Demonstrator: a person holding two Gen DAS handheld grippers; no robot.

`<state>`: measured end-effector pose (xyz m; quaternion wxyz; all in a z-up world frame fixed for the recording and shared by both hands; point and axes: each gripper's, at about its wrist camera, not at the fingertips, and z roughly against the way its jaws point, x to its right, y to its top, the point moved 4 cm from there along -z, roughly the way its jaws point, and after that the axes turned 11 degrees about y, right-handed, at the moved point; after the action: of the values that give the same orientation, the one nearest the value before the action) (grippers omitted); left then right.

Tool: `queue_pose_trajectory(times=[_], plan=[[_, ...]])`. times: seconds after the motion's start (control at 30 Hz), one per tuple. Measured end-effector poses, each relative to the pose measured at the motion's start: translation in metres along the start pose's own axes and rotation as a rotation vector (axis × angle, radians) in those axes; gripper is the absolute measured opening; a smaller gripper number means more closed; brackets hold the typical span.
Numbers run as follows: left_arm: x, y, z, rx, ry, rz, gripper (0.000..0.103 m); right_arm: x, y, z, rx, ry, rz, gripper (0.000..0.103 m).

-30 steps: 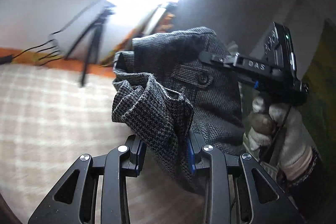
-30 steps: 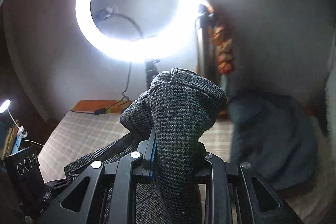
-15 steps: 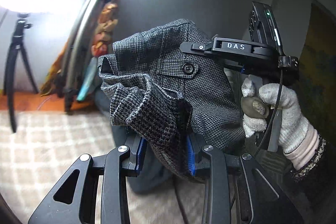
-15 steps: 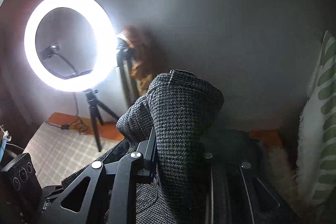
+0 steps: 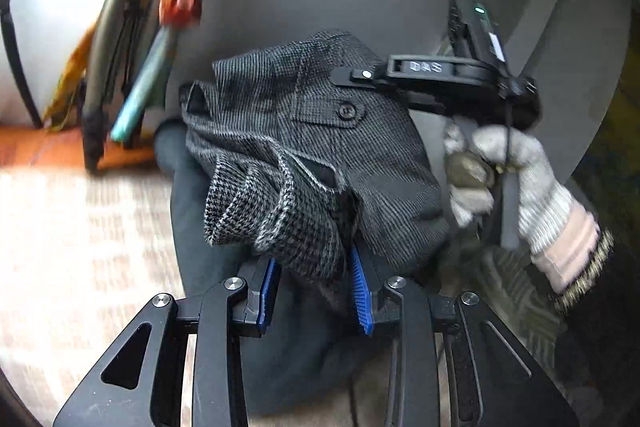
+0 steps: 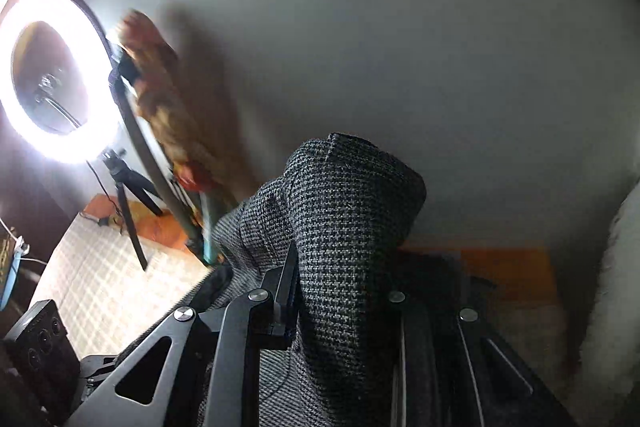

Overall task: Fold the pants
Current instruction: 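Lift the bundle with both tools and carry it toward the dark cloth by the pillow, then lower the bundle onto the dark cloth and open both tools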

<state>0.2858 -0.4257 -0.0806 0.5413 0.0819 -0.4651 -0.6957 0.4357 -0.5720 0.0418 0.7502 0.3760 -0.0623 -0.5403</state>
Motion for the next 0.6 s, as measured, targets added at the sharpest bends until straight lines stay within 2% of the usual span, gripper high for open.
queue_pose_trajectory(times=[0.13, 0.2, 0.33, 0.4, 0.47, 0.6], plan=[[-0.006, -0.022, 0.010, -0.048, 0.015, 0.006, 0.030, 0.029, -0.013, -0.010, -0.002, -0.022, -0.071, 0.028], [-0.017, -0.023, 0.012, -0.068, 0.019, 0.027, 0.030, 0.035, -0.016, -0.012, -0.004, -0.062, -0.082, 0.041], [-0.021, -0.019, 0.029, -0.065, 0.048, 0.007, 0.031, 0.036, -0.021, -0.010, -0.030, -0.181, -0.065, 0.054], [-0.023, -0.002, 0.029, -0.059, 0.060, 0.007, 0.033, 0.031, -0.021, -0.003, -0.022, -0.259, -0.050, 0.070], [-0.026, -0.001, 0.039, -0.061, 0.064, -0.003, 0.038, 0.025, -0.022, 0.008, -0.002, -0.323, -0.037, 0.075], [-0.027, -0.003, 0.049, -0.048, 0.077, -0.023, 0.041, 0.011, -0.035, 0.031, 0.029, -0.334, -0.063, 0.075]])
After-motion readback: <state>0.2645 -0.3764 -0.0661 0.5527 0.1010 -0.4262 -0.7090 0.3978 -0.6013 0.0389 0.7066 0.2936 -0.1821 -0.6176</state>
